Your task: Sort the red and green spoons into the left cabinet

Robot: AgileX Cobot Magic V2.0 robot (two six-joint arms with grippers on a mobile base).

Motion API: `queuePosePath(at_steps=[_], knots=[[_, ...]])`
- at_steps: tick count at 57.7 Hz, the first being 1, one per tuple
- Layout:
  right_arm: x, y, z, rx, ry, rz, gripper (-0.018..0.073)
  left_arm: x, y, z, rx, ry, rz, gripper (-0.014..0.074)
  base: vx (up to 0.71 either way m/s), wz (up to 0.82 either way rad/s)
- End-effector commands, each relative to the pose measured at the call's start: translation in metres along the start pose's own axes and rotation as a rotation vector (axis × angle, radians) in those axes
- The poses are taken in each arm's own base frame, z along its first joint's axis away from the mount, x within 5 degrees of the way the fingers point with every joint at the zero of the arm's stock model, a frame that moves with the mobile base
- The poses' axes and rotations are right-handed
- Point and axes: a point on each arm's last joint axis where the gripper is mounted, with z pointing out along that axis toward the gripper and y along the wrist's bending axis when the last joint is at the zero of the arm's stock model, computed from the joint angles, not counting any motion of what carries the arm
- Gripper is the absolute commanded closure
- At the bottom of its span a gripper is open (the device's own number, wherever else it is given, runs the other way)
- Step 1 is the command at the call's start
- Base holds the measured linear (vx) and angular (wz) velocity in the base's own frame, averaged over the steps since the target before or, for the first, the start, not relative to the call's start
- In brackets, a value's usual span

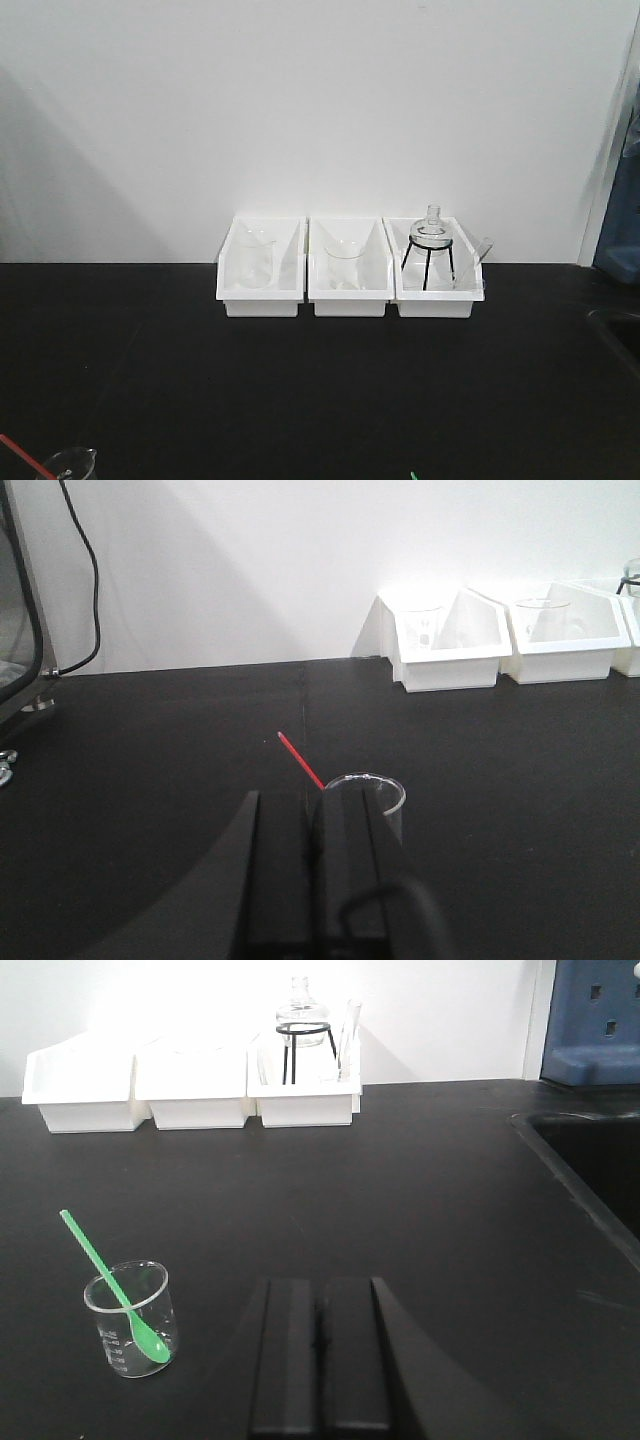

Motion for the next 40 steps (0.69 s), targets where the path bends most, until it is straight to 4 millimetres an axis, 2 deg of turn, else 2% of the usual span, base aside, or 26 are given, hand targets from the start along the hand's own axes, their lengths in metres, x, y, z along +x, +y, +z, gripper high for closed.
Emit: queuePosePath(at_steps=[1, 40], knots=[[-0.0065, 0.0005, -0.0008, -0.004, -0.095, -0.025, 0.0559, -0.0026, 0.0003, -0.0009, 0.003, -0.082, -0.015, 0.0597, 0.0, 0.0], [-0.0066, 0.0006, -0.0008, -0.004, -0.096, -0.025, 0.0559, -0.0026, 0.0003, -0.0009, 0.003, -0.082, -0.015, 0.0597, 0.0, 0.0]])
